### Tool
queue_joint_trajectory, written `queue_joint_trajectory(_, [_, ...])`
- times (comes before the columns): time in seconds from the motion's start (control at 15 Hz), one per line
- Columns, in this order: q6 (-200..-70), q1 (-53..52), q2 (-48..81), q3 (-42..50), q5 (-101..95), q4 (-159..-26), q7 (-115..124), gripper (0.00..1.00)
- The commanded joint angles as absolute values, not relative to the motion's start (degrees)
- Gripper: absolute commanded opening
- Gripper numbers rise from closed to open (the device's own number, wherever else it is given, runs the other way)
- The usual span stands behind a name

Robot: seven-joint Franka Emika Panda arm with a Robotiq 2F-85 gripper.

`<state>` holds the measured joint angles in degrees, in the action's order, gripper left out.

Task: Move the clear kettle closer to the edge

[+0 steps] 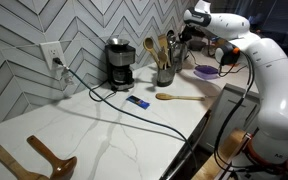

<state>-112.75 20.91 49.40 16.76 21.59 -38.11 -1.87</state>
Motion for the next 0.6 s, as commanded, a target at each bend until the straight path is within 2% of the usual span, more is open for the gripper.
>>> queue_joint_trajectory(0.0, [-102.9, 20.5, 49.6, 18.1, 18.8, -37.6, -0.9, 0.0])
queue_joint_trajectory(0.27, [-97.0, 20.6, 49.4, 19.2, 17.8, -36.2, -0.7, 0.0])
queue_joint_trajectory(0.53, [-104.0, 21.7, 50.9, 16.9, 22.1, -34.2, 1.3, 0.0])
